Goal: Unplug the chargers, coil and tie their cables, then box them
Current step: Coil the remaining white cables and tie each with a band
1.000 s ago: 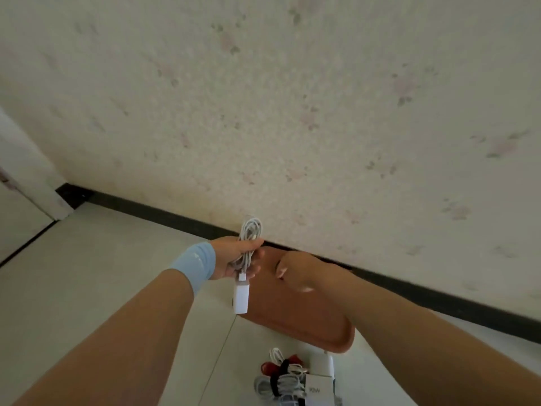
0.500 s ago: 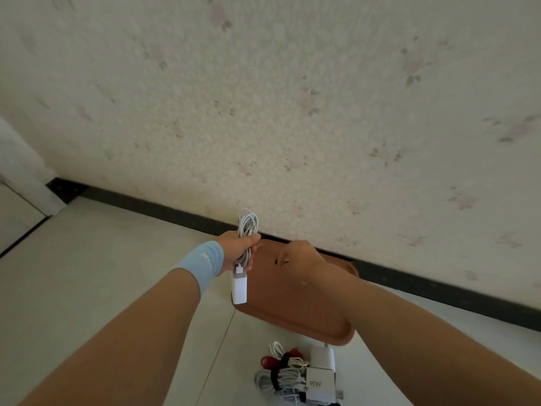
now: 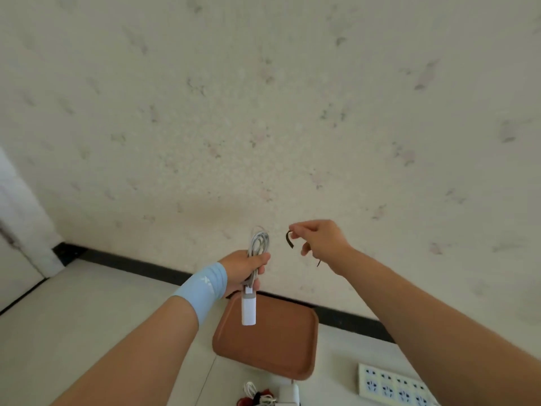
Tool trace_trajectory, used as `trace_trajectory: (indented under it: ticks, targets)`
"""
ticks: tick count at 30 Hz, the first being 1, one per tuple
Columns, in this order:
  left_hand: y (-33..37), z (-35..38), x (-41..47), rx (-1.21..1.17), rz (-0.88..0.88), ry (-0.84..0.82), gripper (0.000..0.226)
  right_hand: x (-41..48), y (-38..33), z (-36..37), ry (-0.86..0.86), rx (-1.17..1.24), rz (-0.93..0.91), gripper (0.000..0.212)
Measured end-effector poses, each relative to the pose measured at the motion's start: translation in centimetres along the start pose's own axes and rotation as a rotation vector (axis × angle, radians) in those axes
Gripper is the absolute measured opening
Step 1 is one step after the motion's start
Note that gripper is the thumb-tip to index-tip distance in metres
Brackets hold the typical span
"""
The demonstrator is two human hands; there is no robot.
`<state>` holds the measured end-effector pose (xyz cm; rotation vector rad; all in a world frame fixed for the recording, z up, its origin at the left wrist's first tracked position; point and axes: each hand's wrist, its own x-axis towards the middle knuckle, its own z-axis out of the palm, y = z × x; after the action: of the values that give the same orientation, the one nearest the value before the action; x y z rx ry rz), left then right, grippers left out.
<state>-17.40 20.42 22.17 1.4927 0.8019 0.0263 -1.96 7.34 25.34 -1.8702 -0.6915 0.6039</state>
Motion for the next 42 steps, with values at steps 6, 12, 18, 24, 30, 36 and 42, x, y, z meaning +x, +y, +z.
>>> trace_trajectory:
  ticks: [6, 12, 18, 24, 30, 36, 42]
  targets:
    - [3.6, 3.7, -5.7, 0.155, 0.142, -0.026, 0.024, -8.1, -6.6, -3.1, -0.120, 0.293, -0.157, 0.023]
    - [5.6, 7.9, -9.6, 0.363, 0.236, -0.060, 0.021, -13.5, -6.7, -4.2, -0.144, 0.136, -0.094, 0.009]
    - [7.4, 9.5, -10.3, 0.394, 0.341, -0.131, 0.017, -13.8, -6.3, -6.1, 0.026, 0.052, 0.007, 0.022]
    - [8.4, 10.0, -9.9, 0.362, 0.349, -0.269, 0.025, -13.1, -5.8, -7.7, 0.054, 0.093, 0.026, 0.020]
    - [9.4, 11.6, -9.3, -0.142, 0.233, -0.204, 0.047, -12.9, -5.7, -9.1, 0.047, 0.184, 0.005, 0.021]
    - [10.6, 12.9, -9.2, -0.036, 0.329, -0.012, 0.051, -13.4, -5.7, -10.9, 0.033, 0.112, 0.005, 0.028]
    - [10.2, 13.1, -9.1, -0.206, 0.289, -0.088, 0.044, -13.9, -5.4, -12.5, -0.140, 0.112, -0.001, 0.017]
